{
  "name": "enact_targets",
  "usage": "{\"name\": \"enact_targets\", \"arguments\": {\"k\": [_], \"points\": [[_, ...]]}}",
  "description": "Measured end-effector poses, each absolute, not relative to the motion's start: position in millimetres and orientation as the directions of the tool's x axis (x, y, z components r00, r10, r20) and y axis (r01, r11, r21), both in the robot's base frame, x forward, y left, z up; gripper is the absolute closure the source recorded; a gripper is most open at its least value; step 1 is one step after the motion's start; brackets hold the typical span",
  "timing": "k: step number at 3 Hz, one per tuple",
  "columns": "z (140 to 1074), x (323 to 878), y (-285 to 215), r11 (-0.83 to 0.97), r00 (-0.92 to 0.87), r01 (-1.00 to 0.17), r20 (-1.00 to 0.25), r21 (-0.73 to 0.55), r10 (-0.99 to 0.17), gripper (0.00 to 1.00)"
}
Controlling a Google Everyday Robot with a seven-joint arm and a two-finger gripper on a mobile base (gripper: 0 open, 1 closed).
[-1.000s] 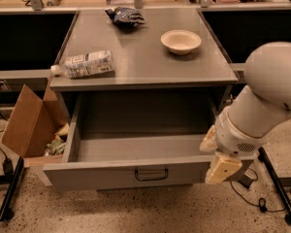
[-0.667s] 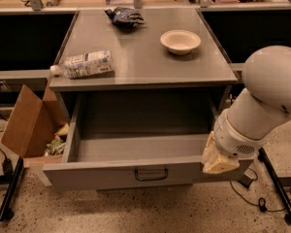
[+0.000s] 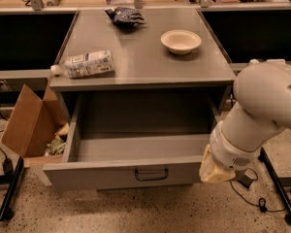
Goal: Close top drawer
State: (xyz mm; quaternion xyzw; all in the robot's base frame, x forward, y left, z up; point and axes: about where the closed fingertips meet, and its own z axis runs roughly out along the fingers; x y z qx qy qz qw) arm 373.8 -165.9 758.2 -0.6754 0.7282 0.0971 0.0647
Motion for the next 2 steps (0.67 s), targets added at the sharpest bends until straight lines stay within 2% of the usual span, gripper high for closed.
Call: {"name": "enact_targets", "arguments": {"k": [2], "points": [[677,344,-165,-0.035,0.007,-0.987,-0.177,0.154,-0.984,1.00]]}}
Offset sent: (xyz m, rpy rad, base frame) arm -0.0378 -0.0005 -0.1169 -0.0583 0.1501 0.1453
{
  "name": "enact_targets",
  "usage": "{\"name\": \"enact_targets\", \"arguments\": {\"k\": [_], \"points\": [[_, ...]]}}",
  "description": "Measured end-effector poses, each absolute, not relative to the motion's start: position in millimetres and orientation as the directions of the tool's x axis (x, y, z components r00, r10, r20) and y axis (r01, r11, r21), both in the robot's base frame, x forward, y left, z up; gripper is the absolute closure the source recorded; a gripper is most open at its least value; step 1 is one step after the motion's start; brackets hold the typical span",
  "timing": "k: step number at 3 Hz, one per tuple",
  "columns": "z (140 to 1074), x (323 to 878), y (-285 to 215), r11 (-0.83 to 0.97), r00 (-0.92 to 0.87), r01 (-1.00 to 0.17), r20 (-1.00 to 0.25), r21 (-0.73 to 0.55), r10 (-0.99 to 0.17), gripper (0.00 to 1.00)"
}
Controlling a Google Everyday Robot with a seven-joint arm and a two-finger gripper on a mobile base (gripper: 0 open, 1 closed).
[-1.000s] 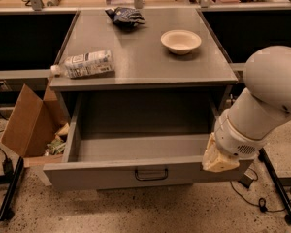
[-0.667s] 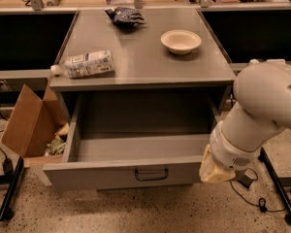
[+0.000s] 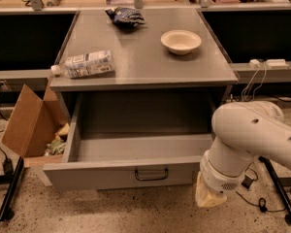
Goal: Close top drawer
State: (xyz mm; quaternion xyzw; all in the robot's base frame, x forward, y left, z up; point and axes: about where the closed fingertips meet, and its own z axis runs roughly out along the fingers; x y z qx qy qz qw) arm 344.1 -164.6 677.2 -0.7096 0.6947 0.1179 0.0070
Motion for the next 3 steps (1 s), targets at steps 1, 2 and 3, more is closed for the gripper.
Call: {"name": "enact_targets", "arguments": {"k": [1,2,3], "points": [[657,348,-170,-0.041,0.012,-0.985,-0.173,0.168,-0.985,1.00],[643,372,-179,-0.020,-0.006,-0.991,-0.199,0.129,-0.980,1.00],[639,391,-180,-0.006,-0.015,-0.996,-0.226,0.091,-0.974,1.00]]}}
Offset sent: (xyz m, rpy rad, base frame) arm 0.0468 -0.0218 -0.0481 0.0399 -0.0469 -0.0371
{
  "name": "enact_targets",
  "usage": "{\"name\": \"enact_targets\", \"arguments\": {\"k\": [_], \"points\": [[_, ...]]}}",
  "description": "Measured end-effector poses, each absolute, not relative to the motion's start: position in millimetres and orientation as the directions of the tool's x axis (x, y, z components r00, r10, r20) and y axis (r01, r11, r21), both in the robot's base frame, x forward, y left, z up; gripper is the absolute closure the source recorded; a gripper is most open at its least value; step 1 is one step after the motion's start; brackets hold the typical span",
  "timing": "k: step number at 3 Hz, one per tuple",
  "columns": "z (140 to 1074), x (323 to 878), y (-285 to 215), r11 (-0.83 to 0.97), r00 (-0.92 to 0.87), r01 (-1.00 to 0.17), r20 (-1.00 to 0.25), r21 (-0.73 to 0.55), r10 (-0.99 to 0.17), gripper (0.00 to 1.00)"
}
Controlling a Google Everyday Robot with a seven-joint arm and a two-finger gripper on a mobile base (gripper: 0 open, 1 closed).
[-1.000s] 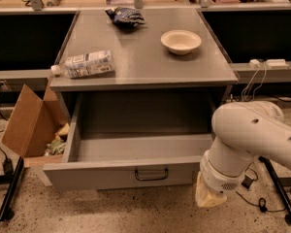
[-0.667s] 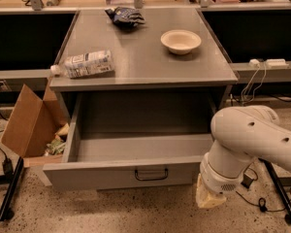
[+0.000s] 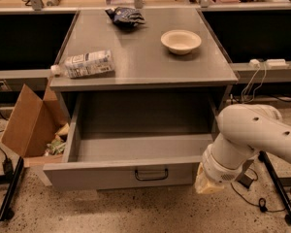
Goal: Close top drawer
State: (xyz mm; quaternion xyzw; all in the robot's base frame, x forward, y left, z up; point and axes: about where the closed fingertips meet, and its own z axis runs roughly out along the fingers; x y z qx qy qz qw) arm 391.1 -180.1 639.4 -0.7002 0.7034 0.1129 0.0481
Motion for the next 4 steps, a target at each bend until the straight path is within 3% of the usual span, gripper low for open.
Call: {"name": "enact_targets", "arguments": {"k": [1,4], "points": [[639.4,391.9,-179.9,-0.006,-0.015,-0.996,-0.227,0.090,-0.974,0.82],[639.4,391.9,-179.9,-0.006,-0.015,-0.996,-0.227,0.090,-0.974,0.10]]}}
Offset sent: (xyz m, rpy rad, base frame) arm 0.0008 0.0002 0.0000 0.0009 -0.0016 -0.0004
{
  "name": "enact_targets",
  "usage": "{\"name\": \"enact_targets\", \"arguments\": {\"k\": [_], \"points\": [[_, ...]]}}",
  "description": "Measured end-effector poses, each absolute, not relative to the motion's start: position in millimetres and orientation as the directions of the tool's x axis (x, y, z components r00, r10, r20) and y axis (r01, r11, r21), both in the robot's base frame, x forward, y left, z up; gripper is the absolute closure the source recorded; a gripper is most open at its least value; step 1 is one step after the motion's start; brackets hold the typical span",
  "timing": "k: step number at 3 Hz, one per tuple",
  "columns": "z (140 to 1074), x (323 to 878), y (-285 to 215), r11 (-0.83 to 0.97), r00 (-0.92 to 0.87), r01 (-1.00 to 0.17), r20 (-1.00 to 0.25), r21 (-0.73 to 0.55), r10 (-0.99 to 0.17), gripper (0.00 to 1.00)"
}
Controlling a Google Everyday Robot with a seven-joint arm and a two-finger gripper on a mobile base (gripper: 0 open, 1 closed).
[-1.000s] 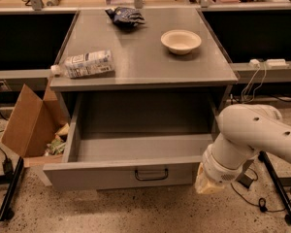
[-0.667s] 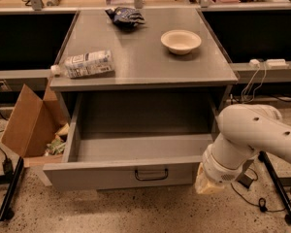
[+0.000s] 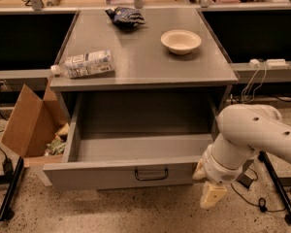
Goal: Close top drawer
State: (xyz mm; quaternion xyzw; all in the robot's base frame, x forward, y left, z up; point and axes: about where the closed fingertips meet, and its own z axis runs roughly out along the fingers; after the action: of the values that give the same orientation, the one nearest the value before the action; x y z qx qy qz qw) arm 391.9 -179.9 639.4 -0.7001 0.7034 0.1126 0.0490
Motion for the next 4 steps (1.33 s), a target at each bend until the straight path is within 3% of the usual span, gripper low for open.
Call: {"name": "enact_targets", "arguments": {"k": [1,3,4], "points": [[639,392,-180,-0.006,-0.015,-0.996,-0.227,0.090,-0.974,0.00],[628,446,-218,-0.009,-0.006,-0.998,-0.249,0.059,-0.968,0.00],[620,477,-240,-0.002,0.000,-1.000,-0.266,0.010,-0.964,0.19]]}}
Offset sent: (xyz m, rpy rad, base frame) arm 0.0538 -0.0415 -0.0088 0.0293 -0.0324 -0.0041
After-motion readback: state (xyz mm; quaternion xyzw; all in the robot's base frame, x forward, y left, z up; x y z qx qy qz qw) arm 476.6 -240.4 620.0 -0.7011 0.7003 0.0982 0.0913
